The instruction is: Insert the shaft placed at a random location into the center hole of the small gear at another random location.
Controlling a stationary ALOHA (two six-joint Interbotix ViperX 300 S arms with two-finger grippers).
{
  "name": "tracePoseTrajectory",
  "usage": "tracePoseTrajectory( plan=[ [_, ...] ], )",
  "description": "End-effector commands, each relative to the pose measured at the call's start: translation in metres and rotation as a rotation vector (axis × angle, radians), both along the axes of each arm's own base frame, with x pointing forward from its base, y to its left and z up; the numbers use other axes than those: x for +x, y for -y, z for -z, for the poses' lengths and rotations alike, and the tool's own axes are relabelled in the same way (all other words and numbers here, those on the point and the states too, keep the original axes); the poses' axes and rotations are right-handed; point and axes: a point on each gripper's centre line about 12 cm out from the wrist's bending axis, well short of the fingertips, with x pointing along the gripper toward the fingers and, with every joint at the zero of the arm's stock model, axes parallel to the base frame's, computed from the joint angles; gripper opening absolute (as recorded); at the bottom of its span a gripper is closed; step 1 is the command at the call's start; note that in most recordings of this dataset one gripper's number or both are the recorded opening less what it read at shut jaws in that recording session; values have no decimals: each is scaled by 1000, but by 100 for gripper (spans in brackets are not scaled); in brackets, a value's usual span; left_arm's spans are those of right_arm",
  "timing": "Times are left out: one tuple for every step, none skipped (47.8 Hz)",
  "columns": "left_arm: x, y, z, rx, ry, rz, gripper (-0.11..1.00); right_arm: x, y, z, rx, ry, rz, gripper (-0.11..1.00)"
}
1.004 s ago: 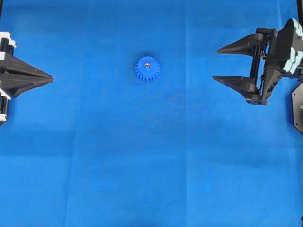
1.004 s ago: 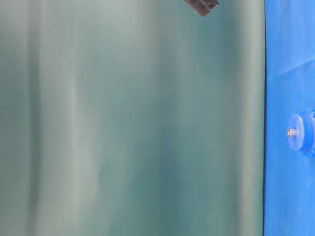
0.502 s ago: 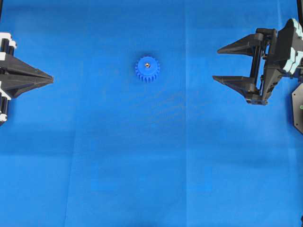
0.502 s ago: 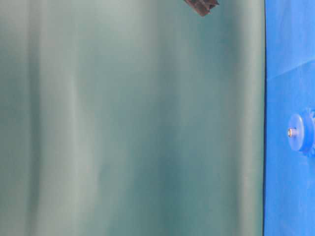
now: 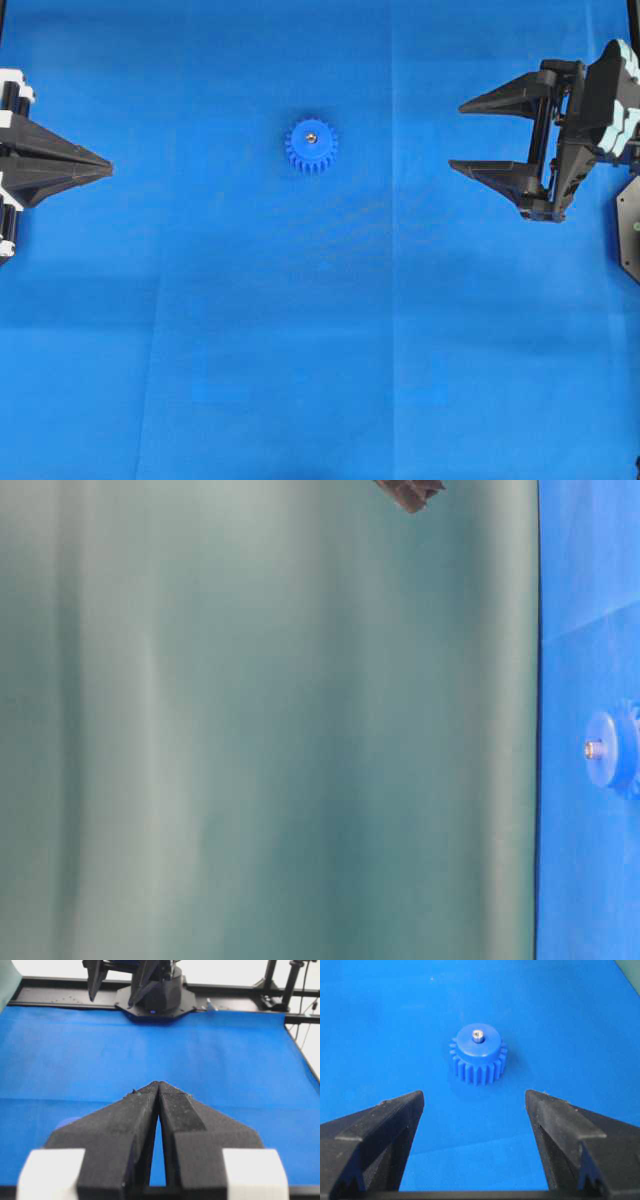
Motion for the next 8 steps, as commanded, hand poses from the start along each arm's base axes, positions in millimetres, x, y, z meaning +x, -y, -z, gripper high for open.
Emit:
tracePoseTrajectory(
  plan=[
    [1,0,-4,1,11,0,0,2,0,-5,-2,15,0,70],
    [1,0,-4,1,11,0,0,2,0,-5,-2,15,0,70],
    [1,0,-4,1,11,2,0,2,0,-5,-2,15,0,70],
    [1,0,-4,3,11,0,0,2,0,-5,-2,15,0,70],
    [1,0,-4,1,11,0,0,2,0,-5,-2,15,0,70],
    [1,0,-4,1,11,2,0,2,0,-5,-2,15,-2,70],
    [1,0,-4,1,11,2,0,2,0,-5,-2,17,0,70],
    [1,0,-4,1,11,2,0,2,0,-5,-2,15,0,70]
  ],
)
